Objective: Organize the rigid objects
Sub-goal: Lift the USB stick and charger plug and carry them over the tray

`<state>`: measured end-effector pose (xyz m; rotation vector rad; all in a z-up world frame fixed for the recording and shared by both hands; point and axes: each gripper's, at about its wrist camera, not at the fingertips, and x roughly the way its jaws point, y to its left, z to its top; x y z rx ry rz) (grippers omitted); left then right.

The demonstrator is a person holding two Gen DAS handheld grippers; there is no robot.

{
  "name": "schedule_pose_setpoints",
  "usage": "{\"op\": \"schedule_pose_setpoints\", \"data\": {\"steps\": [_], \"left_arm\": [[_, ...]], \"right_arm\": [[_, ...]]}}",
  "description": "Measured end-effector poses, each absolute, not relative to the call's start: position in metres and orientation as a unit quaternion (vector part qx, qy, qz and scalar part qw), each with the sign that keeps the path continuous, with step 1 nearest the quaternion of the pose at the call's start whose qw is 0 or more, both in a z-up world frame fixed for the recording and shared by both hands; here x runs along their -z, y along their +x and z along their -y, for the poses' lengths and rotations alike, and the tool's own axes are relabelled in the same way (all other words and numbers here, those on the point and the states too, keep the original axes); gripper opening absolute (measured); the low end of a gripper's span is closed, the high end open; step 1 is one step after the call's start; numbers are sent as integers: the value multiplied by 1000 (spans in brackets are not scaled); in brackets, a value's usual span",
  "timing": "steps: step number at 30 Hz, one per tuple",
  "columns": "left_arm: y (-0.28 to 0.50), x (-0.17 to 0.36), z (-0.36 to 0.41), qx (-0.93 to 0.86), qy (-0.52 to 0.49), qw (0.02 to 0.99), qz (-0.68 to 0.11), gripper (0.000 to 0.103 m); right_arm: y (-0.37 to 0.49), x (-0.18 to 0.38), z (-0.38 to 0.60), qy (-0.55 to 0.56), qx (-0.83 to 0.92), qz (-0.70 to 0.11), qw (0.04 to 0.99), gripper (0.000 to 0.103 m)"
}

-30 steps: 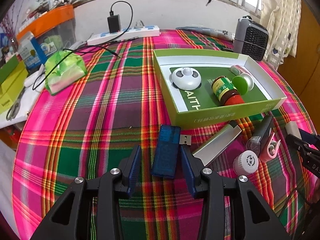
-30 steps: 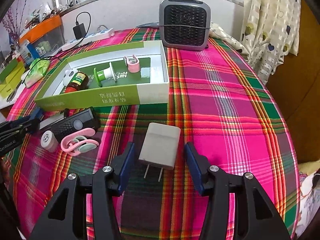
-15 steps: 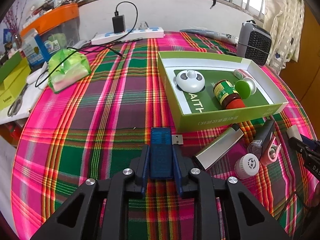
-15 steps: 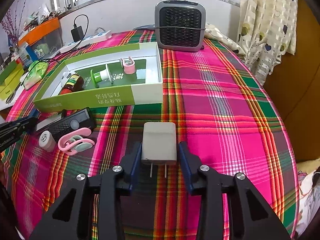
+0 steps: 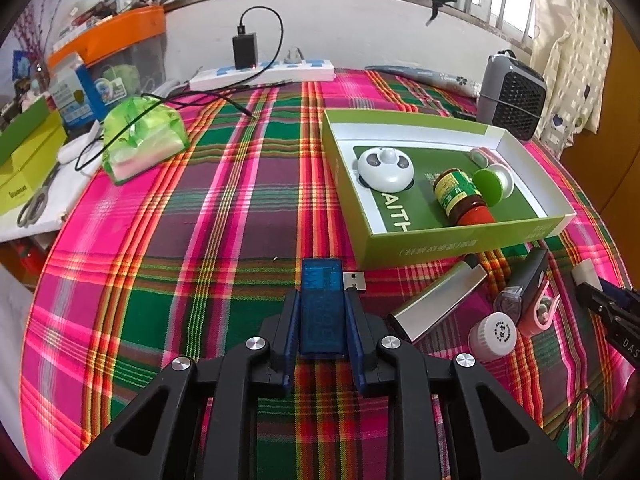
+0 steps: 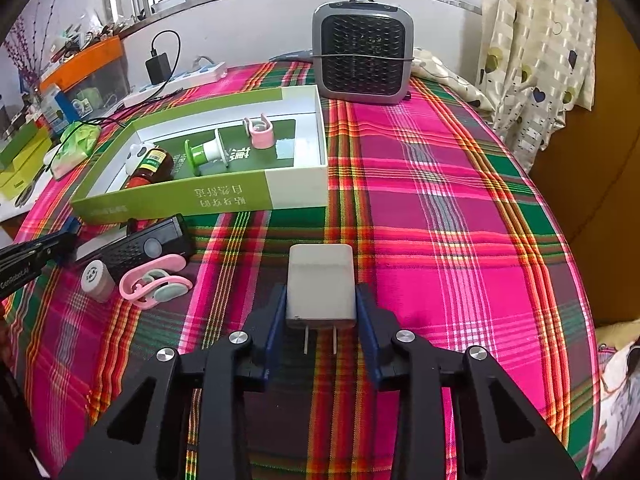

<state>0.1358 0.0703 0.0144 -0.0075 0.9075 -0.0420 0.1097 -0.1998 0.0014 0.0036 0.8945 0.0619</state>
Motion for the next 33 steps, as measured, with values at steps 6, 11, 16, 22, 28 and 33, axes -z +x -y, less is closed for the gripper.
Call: {"op": "schedule_pose_setpoints", "data": {"steps": [6,11,16,22,28,33], "left_arm": [[132,-18,-69,23,-1,901,-434,21],[129,-21,-69,26,-3,903,-430,21],[126,-26,-70,28,-4,905,-424,21],[124,-37,-69,33,-9,910,-413,21],[127,-48,-67,36,-13,915,-401,21],[134,-57,-62,42,-11,919,-391,21]], "right_arm": [[110,-2,200,2,-37,-432,901,35],[109,-5,201,1,-43,-427,903,35],[107,-8,202,1,-47,-422,906,35],[108,-12,200,-2,-56,-415,908,35],[110,-22,201,-5,-64,-401,914,35],[118,-32,201,-5,-74,-389,918,35]]}}
